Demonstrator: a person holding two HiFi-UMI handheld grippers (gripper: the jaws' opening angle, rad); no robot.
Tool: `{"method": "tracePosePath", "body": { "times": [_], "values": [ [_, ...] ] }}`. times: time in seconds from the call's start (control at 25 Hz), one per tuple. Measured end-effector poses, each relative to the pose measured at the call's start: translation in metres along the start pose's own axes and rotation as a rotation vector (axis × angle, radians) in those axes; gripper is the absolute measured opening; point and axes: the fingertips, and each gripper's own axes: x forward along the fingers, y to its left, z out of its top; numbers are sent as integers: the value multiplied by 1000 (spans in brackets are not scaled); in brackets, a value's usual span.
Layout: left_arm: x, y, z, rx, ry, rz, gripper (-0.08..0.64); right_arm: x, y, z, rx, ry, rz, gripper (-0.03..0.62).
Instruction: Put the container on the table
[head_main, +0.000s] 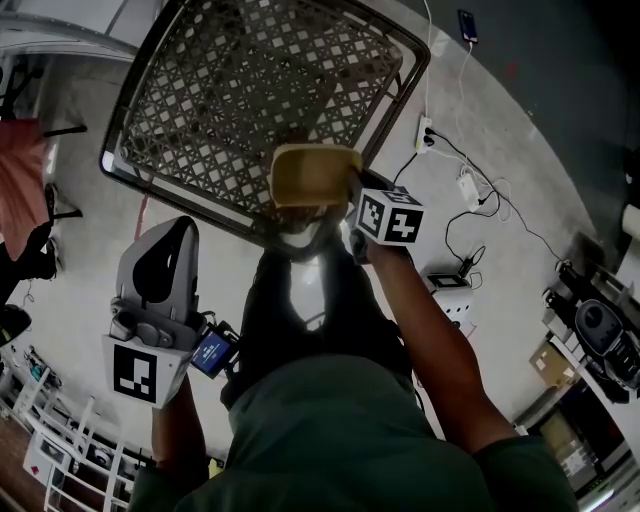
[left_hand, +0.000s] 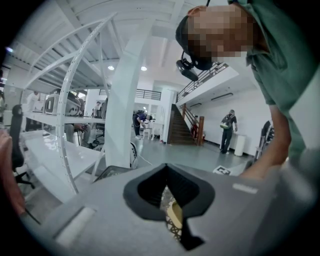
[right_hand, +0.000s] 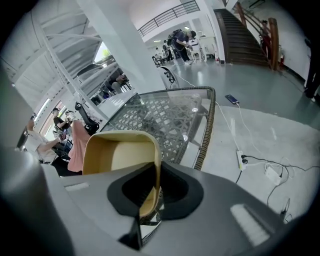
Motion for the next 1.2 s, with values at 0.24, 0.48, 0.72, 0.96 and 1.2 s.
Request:
{"method": "tracePosePath", "body": {
  "times": [0.24, 0.48, 0.72, 0.96, 1.2],
  "values": [
    [-1, 3, 1, 1, -2, 3, 2, 5, -5, -3, 39, 12, -11, 31],
    [-5, 5, 8, 8, -9, 5, 2, 4, -9, 3, 70, 7, -31, 32],
    [-11, 10, 18, 21, -24, 11, 2, 5, -11, 3, 96, 17, -37, 35],
    [-18, 14, 25, 28, -26, 15, 2, 7, -12, -2, 114, 35, -54, 58],
    [-23, 18, 26, 28, -27, 19, 2, 8, -14, -10, 155, 38, -53, 66]
  ]
}}
